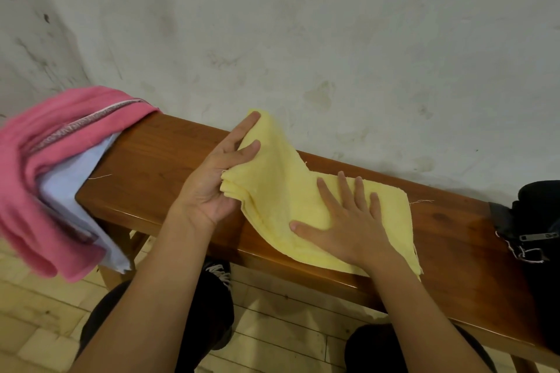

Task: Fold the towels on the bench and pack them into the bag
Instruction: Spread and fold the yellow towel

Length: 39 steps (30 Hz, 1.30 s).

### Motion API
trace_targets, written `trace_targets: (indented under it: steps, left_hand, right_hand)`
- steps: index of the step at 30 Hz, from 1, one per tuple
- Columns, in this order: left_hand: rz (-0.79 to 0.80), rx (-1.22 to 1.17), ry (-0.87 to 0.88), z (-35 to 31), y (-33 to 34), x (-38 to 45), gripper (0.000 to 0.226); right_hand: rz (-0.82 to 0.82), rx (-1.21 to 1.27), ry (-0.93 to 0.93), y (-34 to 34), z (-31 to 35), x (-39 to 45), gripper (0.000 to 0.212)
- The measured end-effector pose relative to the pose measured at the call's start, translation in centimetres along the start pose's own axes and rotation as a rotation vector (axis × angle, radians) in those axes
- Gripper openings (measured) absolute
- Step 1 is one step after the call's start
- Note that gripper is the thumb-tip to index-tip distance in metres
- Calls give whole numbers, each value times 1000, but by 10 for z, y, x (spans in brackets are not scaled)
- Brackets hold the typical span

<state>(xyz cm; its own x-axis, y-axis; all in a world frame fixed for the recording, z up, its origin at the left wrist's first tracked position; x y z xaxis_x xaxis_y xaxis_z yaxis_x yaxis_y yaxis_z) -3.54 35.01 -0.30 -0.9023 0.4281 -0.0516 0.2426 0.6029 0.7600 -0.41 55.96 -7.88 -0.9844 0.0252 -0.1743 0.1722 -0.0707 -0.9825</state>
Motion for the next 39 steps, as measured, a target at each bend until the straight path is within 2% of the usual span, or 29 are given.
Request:
trace_targets:
  steps: [3, 7, 10, 15, 19, 24, 28, 32, 36, 39]
  left_hand:
    - [25, -55, 24, 2, 6, 3, 91]
    - [56, -116, 58, 2, 10, 9, 77]
    - [50, -93, 79, 2, 10, 14, 77]
    - [-30, -117, 96, -1, 2, 20, 84]
    - [-55, -84, 90, 1, 2, 19, 67]
    - [69, -48, 2, 10, 18, 17, 76]
    - [51, -30, -29, 21, 29, 18, 64]
    - [31, 3, -21, 18, 30, 21, 64]
    - [4, 84, -4, 15, 27, 22, 68]
    - [-10, 155, 1, 17, 26, 23, 70]
  right_hand:
    - [-24, -7, 6, 1, 11, 2, 111]
    - [-97, -24, -16, 2, 30, 3, 84]
    - [-96, -25, -41, 3, 41, 4, 74]
    - [-48, 14, -73, -1, 49, 5, 86]
    - [-5, -15, -88, -1, 49, 4, 95]
    - [24, -47, -105, -3, 52, 2, 108]
    - [31, -43, -109, -4, 53, 0, 116]
    - [-22, -22, -134, -4, 53, -2, 112]
    - [-109, 27, -141, -9, 38, -8, 91]
    - [-137, 22, -104, -14, 14, -14, 82]
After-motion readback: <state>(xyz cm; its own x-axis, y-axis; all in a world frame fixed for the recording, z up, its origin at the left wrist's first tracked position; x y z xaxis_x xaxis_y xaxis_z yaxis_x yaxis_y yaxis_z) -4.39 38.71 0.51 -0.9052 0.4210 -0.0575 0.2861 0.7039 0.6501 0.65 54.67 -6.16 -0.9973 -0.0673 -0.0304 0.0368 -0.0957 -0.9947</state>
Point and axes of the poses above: each hand's wrist, its own x-axis towards the middle knuckle, its own y-axis out of the palm, z = x × y, the point moved 5 cm from there along x, towards the middle knuckle, and after that the axes turned 2 degrees about y, right-handed, at the moved point
